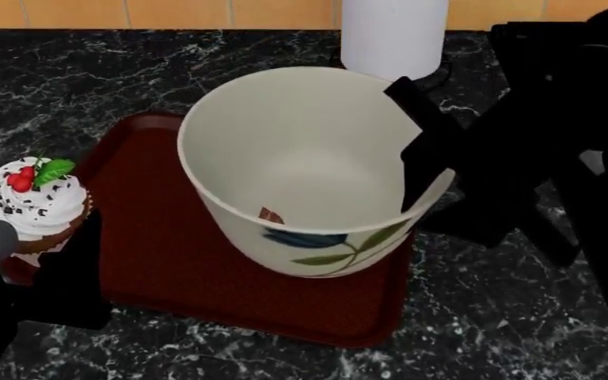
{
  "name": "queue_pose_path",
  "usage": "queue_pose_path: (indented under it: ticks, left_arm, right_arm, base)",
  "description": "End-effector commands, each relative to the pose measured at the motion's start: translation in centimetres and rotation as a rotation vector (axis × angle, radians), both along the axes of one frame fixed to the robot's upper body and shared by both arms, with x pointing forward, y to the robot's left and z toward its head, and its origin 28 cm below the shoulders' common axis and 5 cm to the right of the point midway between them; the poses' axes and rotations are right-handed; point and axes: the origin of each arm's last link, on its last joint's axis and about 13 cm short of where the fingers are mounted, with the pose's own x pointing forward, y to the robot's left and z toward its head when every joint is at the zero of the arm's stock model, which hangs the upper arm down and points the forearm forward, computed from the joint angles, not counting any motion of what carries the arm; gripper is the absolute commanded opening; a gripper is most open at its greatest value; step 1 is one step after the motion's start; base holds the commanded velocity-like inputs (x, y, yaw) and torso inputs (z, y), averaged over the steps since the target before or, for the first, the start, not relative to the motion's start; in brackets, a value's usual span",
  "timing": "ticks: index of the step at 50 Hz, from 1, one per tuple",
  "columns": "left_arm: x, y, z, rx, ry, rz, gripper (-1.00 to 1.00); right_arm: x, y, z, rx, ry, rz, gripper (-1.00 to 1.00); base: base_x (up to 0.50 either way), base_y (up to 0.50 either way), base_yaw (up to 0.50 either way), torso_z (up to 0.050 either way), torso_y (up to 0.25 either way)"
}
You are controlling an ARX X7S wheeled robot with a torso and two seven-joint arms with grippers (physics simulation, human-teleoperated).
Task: Pick up the bowl with cake and place it on the tray. Pick up the cupcake and place it on the tray.
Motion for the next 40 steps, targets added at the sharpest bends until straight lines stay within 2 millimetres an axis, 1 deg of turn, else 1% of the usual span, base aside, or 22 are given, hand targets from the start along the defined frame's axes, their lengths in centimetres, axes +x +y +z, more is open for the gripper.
queue_pose_path:
  ticks: [1, 12, 20, 21, 34, 40]
  left_arm:
    - [0.5, 0.1, 0.3, -0.062, -0.011, -0.012, -1.00]
    - [0.5, 0.2, 0.3, -0.062, -0.011, -0.010, -1.00]
    - [0.6, 0.1, 0.3, -0.061, -0.009, -0.010, -1.00]
    - [0.5, 0.1, 0.3, -0.060, -0.010, -0.010, -1.00]
    - [0.6, 0.1, 0.2, -0.059, -0.007, -0.013, -1.00]
    - [1.3, -0.3, 0.3, -0.050, -0.003, -0.015, -1.00]
  right_arm:
    - [0.1, 0.0, 0.8, 0.112, -0.028, -0.006, -1.00]
    - [0.2, -0.2, 0.2, 0.109, 0.005, -0.014, -1.00]
    - [0.2, -0.1, 0.3, 0.102, 0.023, -0.006, -1.00]
    - [0.2, -0.1, 0.3, 0.101, 0.028, -0.003, 1.00]
    - [0.0, 0.0, 1.6, 0.073, -0.001, -0.007, 1.00]
    - [-0.1, -0.2, 2.4, 0.034, -0.039, -0.046, 1.00]
  base:
    - [0.00, 0.00, 0.00, 0.000, 0.000]
    - [0.00, 0.00, 0.00, 0.000, 0.000]
    - [0.00, 0.00, 0.00, 0.000, 0.000]
    - [0.00, 0.00, 0.00, 0.000, 0.000]
    - [0.00, 0.00, 0.00, 0.000, 0.000]
    - [0.00, 0.00, 0.00, 0.000, 0.000]
